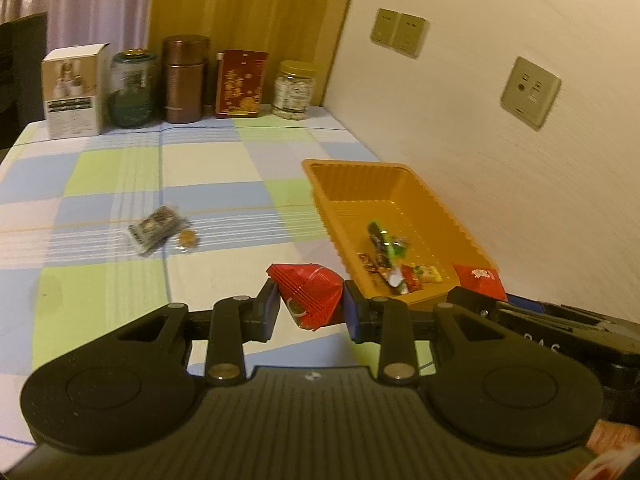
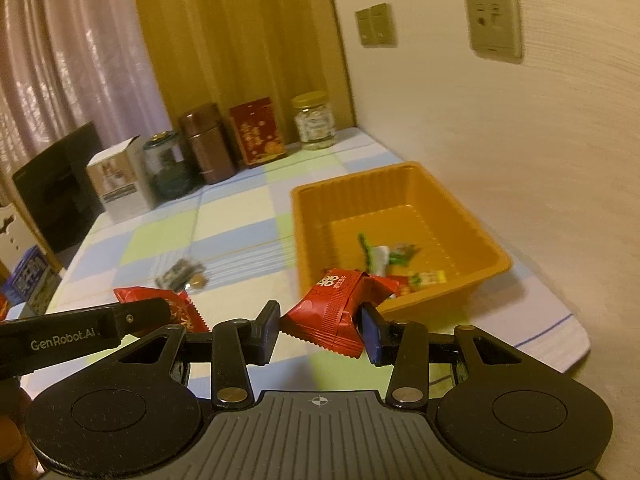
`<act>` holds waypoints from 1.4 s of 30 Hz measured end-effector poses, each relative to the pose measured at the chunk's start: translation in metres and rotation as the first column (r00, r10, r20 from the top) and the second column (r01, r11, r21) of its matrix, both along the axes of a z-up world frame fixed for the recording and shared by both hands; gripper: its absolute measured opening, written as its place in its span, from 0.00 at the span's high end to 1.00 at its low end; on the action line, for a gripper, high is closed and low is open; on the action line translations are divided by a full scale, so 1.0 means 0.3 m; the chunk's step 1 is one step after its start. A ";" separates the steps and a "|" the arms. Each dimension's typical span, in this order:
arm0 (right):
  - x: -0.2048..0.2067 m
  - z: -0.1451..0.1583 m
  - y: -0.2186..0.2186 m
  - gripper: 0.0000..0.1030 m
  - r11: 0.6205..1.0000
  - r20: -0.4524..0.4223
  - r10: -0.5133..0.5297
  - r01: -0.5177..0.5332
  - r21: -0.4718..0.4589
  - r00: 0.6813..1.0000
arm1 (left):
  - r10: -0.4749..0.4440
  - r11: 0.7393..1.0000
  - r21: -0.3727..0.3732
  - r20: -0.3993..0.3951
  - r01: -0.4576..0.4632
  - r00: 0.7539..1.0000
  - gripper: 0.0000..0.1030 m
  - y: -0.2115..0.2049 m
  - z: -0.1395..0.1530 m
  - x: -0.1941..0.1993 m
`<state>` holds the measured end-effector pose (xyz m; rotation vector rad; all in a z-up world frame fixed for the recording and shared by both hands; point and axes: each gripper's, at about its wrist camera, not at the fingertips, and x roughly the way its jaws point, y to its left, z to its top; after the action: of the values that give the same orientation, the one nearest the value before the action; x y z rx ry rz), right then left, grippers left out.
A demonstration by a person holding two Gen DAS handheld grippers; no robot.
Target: Organize snacks
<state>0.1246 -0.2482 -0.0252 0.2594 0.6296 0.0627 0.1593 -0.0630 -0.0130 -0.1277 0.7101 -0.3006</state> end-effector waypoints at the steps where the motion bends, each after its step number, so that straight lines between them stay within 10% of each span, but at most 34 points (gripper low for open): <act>1: 0.001 -0.001 -0.011 0.58 1.000 -0.001 -0.008 0.008 0.001 1.000 | -0.008 1.000 0.001 0.001 0.008 1.000 0.71 -0.014 0.001 0.003; 42: 0.318 -0.044 -0.235 0.58 0.997 -0.015 -0.023 0.022 -0.076 1.000 | -0.146 0.989 -0.003 -0.022 0.146 0.989 0.71 -0.294 -0.043 0.373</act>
<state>0.2201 -0.3186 -0.0386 0.1939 0.6431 0.0149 0.2712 -0.1512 -0.0259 -0.0808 0.7426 -0.4410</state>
